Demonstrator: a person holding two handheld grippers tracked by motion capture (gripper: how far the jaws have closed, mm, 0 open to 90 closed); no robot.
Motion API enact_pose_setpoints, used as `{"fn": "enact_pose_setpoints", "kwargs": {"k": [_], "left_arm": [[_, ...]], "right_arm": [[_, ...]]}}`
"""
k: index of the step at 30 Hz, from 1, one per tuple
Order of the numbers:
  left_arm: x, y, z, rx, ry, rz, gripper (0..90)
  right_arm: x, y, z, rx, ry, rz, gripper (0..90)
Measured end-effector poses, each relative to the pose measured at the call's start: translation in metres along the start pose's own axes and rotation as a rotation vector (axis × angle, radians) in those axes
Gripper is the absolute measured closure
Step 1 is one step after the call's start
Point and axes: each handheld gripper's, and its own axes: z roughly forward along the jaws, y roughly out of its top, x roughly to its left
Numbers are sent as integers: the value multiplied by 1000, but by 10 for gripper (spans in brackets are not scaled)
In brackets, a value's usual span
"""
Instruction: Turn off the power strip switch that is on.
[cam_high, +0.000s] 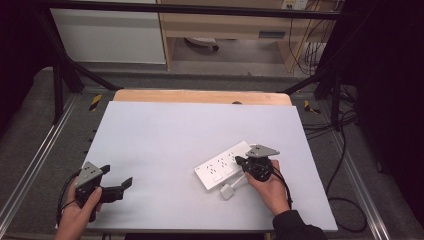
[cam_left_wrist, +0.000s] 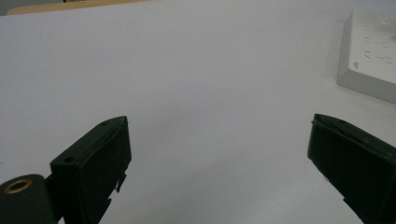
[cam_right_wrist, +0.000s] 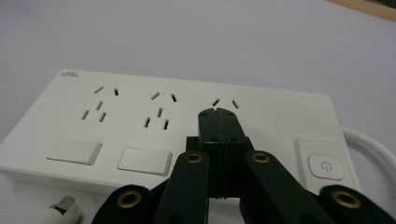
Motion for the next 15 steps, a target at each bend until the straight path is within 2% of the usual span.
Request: {"fn": "enact_pose_setpoints", "kwargs": {"k": [3,6,9,11,15], "left_arm": [[0,0,0,-1,0,0,61],[0,0,0,-2,1,-2,61],[0,0,0,-2,2,-2,61],[0,0,0,-1,2,-1,61],[0,0,0,-1,1,-2,61]], "right_arm": [[1,1,0,-15,4,-6,859],[1,3,-2,-38,10,7,774],[3,5,-3,-50,8,4,641],[4,8,-3,-43,-3,6,521],[5,13,-3,-36,-20,19,344]]}}
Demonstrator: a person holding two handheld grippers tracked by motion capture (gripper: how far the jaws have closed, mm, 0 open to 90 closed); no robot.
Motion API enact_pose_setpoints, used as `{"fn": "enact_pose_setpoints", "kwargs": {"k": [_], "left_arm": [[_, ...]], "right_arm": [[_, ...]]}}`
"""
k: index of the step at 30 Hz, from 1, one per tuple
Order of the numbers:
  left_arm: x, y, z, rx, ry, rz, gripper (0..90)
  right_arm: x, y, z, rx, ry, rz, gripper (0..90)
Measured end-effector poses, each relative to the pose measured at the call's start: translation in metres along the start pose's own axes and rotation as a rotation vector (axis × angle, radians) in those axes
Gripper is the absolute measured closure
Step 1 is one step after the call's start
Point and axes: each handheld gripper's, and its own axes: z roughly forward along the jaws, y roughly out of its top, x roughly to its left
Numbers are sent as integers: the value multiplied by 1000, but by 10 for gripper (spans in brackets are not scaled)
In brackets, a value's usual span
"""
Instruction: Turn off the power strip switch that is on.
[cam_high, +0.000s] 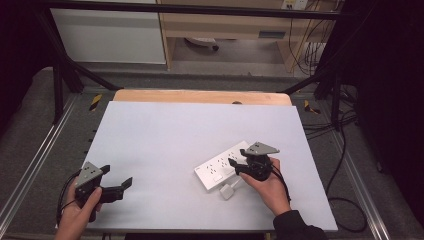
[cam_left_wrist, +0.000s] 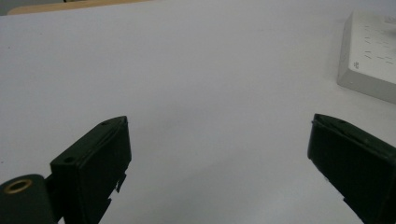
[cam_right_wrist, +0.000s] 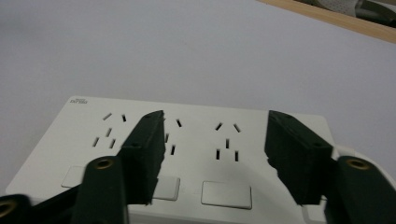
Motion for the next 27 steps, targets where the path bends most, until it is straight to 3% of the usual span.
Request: {"fn": "enact_pose_setpoints", "kwargs": {"k": [7,12,19,27], "left_arm": [[0,0,0,0,-1,-1,61],[0,0,0,2,0,0,61],[0,0,0,4,-1,-4,61],[0,-1,0,5,-1,-7,61]], "right_arm": [[2,5,1,15,-20,5,161],[3,8,3,43,-15,38,61],[7,10,4,61,9,1,29],[4,13,1,63,19,11,30]]}}
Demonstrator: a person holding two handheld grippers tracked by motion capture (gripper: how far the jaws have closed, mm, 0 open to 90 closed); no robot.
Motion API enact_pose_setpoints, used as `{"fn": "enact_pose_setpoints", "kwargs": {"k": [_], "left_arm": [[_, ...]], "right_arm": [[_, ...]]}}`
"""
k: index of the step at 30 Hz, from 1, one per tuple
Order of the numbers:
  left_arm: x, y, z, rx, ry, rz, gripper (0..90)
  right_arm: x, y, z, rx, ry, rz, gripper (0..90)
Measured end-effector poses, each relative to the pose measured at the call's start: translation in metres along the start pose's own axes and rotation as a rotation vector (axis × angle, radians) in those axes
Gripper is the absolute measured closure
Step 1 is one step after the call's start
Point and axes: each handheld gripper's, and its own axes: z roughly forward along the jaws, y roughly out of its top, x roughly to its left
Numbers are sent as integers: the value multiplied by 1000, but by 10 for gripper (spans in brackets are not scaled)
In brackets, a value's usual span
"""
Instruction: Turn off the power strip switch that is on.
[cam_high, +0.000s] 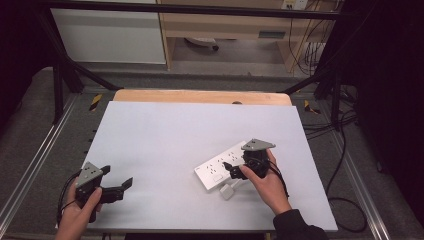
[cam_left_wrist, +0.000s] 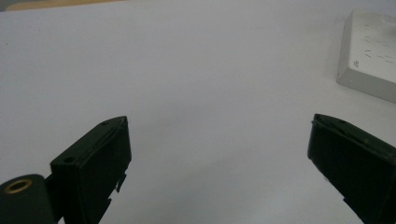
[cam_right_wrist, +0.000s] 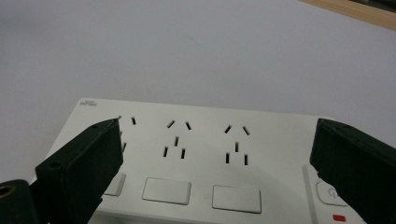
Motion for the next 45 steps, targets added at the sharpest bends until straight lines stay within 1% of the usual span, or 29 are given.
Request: {"fn": "enact_pose_setpoints", "kwargs": {"k": [6,16,21,25,26,30,36,45], "left_arm": [[0,0,0,4,-2,5,61],[-1,0,0,1,-4,2,61],[-1,0,0,3,-3,1,61],[-2,0,1,5,-6,0,61],[-2,0,1,4,-6,0,61],[-2,0,0,3,-6,-1,61],[-2,0,1,6,-6,1,61],[-2,0,1,7,-10,2,61]], "right_arm": [[-3,2,-4,-2,-4,8,32],[-6,6,-12,-29,-17,9,31],[-8,6,-18,-39,-28,19,31],[-11,5,-23,-52,-36,24,28],[-12,5,-24,-51,-38,31,29],[-14,4,-27,-57,-59,29,26],[-17,3,-32,-68,-63,40,26],[-23,0,-42,-81,-81,55,26]]}}
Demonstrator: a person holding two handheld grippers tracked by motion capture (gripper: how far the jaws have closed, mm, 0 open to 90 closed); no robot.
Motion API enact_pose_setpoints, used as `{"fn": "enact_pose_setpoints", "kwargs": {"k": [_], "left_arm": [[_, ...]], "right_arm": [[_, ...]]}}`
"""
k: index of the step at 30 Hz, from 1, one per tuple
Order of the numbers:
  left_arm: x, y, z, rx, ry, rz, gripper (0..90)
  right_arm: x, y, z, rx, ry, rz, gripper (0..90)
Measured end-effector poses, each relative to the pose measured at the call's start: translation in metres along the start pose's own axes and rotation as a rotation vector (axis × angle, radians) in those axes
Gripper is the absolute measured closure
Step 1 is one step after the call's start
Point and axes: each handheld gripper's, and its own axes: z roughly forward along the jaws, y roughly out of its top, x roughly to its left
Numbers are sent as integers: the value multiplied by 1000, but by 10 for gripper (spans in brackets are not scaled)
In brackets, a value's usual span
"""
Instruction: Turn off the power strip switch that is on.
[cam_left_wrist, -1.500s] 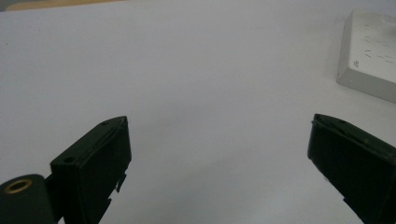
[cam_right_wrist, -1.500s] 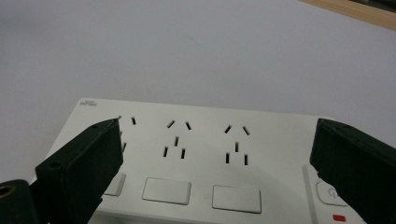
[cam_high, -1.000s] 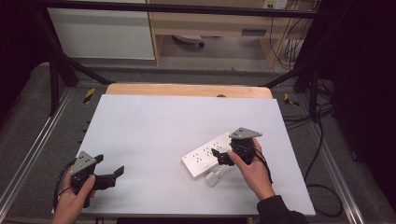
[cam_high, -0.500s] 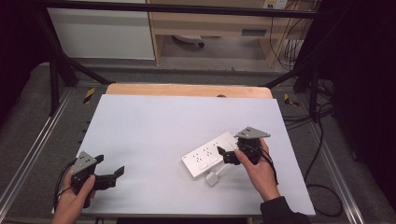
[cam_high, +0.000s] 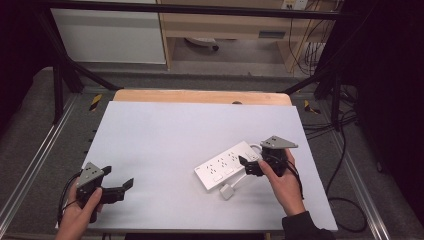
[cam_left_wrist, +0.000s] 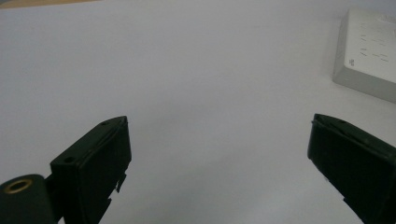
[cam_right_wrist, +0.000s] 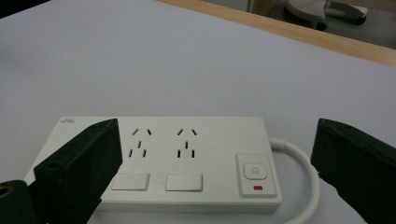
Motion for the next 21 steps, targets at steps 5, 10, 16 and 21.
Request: {"fn": "enact_pose_setpoints", "kwargs": {"k": [5,10,16,21], "left_arm": [[0,0,0,1,-1,2,61],[0,0,0,3,-2,1,61],[0,0,0,2,-5,-4,61],[0,0,1,3,-6,-7,62]], "right_arm": [[-4,-2,-5,-10,-16,7,26],[-10,-4,-13,-33,-35,15,26],[-20,-8,-30,-57,-53,33,25],[-31,-17,-43,-64,-73,53,30]]}}
